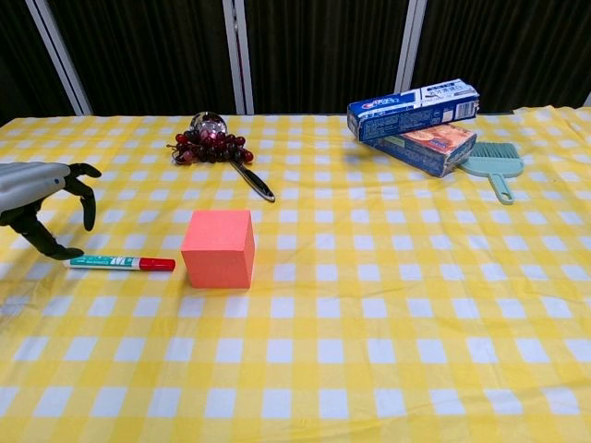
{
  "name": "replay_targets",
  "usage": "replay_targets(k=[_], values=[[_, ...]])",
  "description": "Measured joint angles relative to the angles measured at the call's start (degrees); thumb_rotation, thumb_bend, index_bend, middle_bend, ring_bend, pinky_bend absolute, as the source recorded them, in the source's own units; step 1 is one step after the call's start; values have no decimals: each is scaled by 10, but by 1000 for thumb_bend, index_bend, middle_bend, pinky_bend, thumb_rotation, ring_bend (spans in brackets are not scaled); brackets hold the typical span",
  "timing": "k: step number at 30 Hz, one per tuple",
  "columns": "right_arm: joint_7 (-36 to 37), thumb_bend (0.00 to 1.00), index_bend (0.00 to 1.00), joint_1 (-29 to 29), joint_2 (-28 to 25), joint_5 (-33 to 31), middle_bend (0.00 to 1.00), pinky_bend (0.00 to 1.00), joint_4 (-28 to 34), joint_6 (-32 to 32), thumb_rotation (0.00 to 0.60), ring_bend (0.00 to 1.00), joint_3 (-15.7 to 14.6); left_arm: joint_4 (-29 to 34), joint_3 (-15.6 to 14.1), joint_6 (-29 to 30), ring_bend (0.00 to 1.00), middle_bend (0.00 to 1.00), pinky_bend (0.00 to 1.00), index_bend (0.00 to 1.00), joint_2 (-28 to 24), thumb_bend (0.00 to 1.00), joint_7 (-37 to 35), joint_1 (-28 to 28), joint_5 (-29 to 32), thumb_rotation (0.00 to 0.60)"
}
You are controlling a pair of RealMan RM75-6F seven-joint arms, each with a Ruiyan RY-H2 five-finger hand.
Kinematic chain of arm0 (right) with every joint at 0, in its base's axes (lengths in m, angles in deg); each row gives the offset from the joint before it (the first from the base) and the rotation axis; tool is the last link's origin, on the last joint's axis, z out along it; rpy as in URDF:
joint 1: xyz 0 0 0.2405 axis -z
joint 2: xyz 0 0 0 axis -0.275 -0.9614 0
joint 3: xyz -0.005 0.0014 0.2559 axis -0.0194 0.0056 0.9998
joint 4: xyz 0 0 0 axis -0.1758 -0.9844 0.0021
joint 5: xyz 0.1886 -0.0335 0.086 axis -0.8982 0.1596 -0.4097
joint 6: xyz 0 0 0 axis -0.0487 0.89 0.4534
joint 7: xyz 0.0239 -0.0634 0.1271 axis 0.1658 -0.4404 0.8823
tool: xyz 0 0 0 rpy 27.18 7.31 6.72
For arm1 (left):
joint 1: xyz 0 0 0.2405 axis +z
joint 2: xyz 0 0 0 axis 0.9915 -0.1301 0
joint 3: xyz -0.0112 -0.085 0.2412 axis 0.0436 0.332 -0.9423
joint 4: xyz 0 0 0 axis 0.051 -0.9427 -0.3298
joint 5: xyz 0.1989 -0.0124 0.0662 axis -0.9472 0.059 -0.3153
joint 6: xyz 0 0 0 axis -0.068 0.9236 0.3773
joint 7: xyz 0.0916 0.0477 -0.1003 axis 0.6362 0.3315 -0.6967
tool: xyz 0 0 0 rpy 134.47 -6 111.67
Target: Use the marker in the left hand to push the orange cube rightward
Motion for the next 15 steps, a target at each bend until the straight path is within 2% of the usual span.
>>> replay_targets(k=[9,15], values=[[1,342,0,0,0,1,0,45,0,0,600,0,0,-22,-14,-3,0,22,46,496,24,291,12,-13,24,600],[0,342,0,0,0,1,0,45,1,0,600,0,0,-29,-17,-3,0,22,46,503,36,335,13,-20,27,600]])
